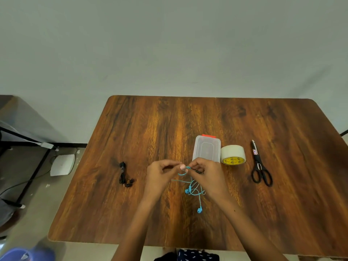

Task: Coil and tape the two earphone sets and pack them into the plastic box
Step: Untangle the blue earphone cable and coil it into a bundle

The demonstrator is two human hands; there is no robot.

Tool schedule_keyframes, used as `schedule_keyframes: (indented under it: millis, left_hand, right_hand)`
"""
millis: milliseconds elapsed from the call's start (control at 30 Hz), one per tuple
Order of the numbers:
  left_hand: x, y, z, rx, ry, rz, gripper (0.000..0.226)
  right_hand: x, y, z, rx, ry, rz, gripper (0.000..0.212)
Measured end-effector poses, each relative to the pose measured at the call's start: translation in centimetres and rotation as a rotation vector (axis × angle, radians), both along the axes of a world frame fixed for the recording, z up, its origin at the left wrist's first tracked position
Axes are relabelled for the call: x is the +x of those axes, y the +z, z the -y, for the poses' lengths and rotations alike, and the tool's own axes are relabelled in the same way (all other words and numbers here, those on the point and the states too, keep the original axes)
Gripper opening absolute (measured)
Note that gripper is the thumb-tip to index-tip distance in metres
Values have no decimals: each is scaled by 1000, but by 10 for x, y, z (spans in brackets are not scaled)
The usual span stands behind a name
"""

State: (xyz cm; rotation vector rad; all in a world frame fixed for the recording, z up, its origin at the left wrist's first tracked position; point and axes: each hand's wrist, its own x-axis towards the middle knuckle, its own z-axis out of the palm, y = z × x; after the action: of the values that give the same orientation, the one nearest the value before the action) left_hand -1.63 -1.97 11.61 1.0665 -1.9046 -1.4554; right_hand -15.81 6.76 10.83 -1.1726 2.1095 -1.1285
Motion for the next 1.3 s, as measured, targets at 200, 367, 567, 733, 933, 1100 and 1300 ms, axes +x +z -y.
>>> schedule_keyframes:
  millis: [200,367,567,733,933,1100,1300]
  left_hand:
    - [-1,-3,0,-413,-68,200,2]
    - [-9,2,-5,-206,19,48,8]
    - [-17,10,-7,362,209,-290,10]
    - [-7,9,7,525,317,-478,30]
    - [11,-2,27,209,-54,-151,52]
    - [1,-10,26,-191,282,-22,21]
    - [15,-5,41,732,-64,-285,14]
  right_hand:
    - [4,6,0,-1,38,-40,11]
    - [6,9,3,-6,71,-144,4]
    - [4,12,8,-7,120,-137,18]
    - [1,6,5,70,135,-300,13]
    - [-16,10,6,33,100,-357,12]
    - [-11,7,4,-1,135,-360,14]
    - [-25,2,-2,-14,77,-297,12]
